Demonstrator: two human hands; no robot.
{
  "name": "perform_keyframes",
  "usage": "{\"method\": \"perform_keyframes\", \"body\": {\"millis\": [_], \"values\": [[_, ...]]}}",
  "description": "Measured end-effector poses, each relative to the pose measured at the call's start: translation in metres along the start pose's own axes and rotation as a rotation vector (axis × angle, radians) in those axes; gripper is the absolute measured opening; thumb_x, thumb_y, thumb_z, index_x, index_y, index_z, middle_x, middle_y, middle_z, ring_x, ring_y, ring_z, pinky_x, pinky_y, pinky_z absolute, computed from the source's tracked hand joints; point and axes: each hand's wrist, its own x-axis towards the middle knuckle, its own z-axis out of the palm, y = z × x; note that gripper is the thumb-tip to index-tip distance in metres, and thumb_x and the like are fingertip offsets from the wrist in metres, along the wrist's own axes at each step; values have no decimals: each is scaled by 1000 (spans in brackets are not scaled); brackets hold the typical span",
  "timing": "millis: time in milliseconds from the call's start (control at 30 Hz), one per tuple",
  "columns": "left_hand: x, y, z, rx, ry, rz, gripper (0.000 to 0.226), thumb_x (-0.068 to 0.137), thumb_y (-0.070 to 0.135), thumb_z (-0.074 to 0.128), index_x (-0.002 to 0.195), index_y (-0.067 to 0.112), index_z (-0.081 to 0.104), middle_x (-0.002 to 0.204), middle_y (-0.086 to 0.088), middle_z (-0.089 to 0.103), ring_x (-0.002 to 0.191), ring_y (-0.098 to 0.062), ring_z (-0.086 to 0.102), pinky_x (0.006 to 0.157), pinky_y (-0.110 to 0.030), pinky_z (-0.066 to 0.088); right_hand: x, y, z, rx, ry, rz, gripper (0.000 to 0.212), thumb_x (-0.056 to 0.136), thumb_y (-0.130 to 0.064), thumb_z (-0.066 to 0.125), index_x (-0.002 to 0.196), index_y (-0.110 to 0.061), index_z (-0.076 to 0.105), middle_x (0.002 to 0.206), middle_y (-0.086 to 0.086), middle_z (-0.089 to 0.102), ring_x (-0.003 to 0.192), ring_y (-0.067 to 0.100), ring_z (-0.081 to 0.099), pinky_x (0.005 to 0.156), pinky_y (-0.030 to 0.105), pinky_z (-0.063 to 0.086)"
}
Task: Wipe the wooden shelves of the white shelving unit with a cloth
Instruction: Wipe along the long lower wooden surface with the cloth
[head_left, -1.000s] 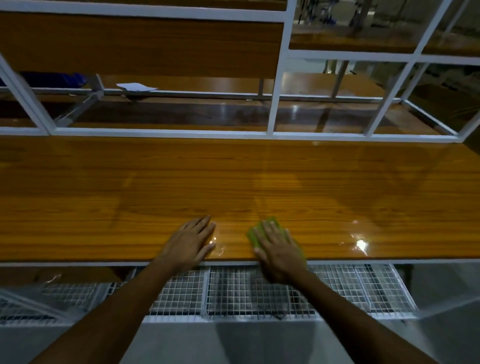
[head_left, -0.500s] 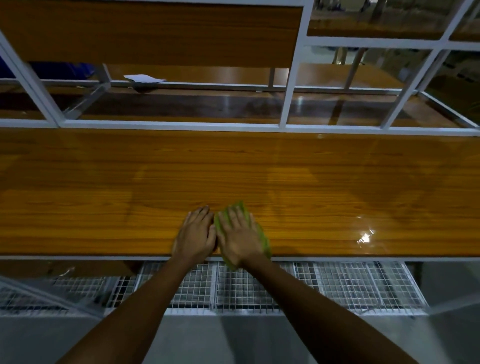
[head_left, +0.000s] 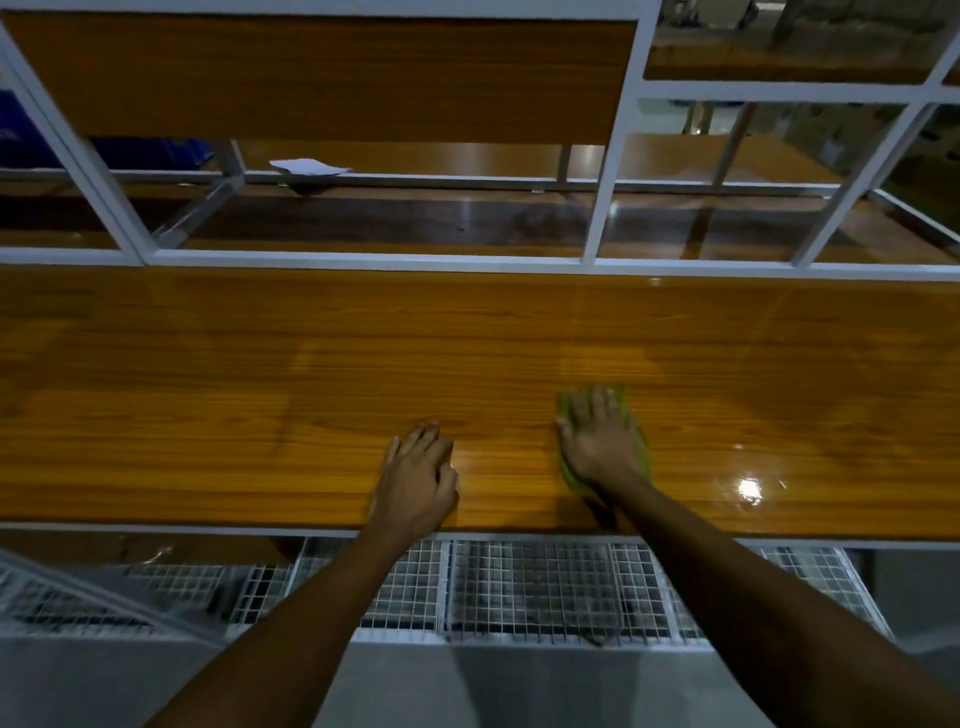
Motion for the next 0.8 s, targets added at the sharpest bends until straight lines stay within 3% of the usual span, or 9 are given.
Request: {"method": "perform_keyframes", "body": {"millis": [100, 200, 367, 600, 800], "values": [[5, -14, -6, -22, -5, 69, 54, 93, 37, 29, 133, 17, 57, 150, -6, 44, 141, -22, 33, 113, -35, 16, 10, -61, 9, -3, -23, -82, 65, 102, -57, 5, 160, -29, -3, 167, 9, -10, 153, 31, -16, 123, 54, -4], [7, -29, -9, 93, -30, 143, 56, 96, 41, 23, 140, 21, 50, 152, -5, 41, 142, -23, 32, 114, -41, 20, -14, -110, 18, -22, -44, -242, 62, 104, -55, 8, 161, -29, 1, 167, 7, -7, 153, 30, -14, 122, 53, -8], [10, -30, -13, 175, -108, 49, 67, 95, 51, 18, 152, 17, 28, 161, -3, 21, 149, -21, 14, 119, -44, 10, -71, -92, 22, -76, -72, -435, 61, 103, -59, 4, 158, -36, -9, 164, 1, -18, 151, 25, -23, 119, 49, -17], [19, -36, -12, 269, -188, 59, 79, 88, 68, 1, 156, 26, 2, 163, 2, -7, 149, -17, -8, 121, -47, 1, -37, 24, 3, -16, -28, -209, 61, 100, -64, 2, 156, -42, -5, 164, 0, -16, 153, 24, -15, 123, 52, -3], [56, -35, -6, 296, -196, 21, 70, 96, 64, 11, 155, 29, -1, 162, 0, -10, 149, -18, -12, 120, -50, -2, 35, -20, 5, 29, 2, -35, 60, 105, -53, 18, 161, -30, 11, 169, 8, 2, 155, 28, -4, 123, 51, -2]]}}
